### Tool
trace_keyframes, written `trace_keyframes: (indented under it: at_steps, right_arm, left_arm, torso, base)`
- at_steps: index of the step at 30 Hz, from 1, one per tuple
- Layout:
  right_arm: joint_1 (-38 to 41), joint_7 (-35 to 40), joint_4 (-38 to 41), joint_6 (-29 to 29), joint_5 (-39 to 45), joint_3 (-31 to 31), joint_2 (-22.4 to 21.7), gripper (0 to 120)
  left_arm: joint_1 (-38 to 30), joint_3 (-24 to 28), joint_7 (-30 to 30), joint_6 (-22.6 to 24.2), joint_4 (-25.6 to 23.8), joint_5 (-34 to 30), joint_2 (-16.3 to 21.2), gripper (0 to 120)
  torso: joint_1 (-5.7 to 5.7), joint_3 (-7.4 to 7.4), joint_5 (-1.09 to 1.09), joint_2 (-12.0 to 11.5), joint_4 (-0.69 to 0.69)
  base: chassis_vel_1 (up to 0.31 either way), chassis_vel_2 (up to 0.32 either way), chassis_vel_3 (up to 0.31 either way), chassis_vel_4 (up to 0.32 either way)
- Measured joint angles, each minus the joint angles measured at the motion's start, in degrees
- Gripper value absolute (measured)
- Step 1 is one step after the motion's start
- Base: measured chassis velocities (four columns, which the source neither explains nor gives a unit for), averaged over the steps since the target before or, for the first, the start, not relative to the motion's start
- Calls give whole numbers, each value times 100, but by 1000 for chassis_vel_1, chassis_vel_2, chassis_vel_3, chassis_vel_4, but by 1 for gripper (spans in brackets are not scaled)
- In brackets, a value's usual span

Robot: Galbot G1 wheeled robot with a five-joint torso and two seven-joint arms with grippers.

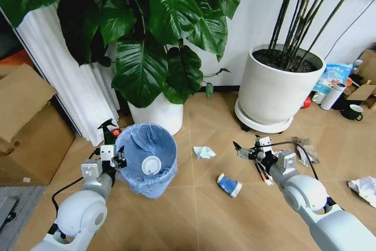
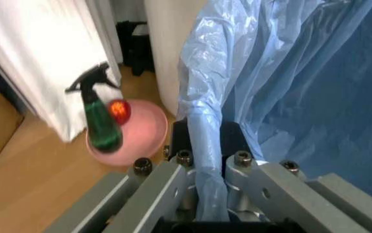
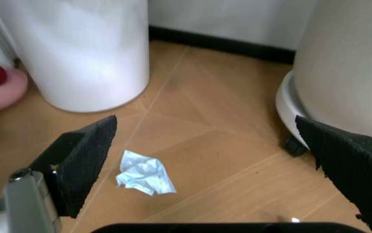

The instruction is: Pick up the trash bin and place the garbage on the floor into it.

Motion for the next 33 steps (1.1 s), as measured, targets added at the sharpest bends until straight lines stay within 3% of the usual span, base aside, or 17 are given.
trace_keyframes:
  at_steps: [6, 13, 22, 33]
  right_arm:
    - [-83, -1435, -792, 432, -345, 119, -157, 100]
    - [339, -2743, -2266, 1285, -1281, -461, -307, 100]
    - [714, -2813, -2973, 1410, -1637, -1057, -139, 100]
    - [1274, -2650, -4288, 1704, -1919, -1477, 436, 98]
  left_arm:
    - [57, -50, -1, -1, -67, -7, 10, 0]
    - [69, -39, 40, -25, -64, 54, -58, 0]
    - [26, -7, 65, -38, -29, 110, -104, 0]
    - [4, -46, 61, -41, -6, 98, -63, 0]
  torso:
    - [0, -1, 0, 0, 0]
    - [-4, -4, -2, 1, -3]
    - [-3, -2, -1, 0, 0]
    - [-3, -2, -2, 0, -1]
  base:
    - [-90, 115, 60, -94]
    - [36, -49, -46, 50]
    - [3, -5, -4, 6]
    - [0, 0, 0, 0]
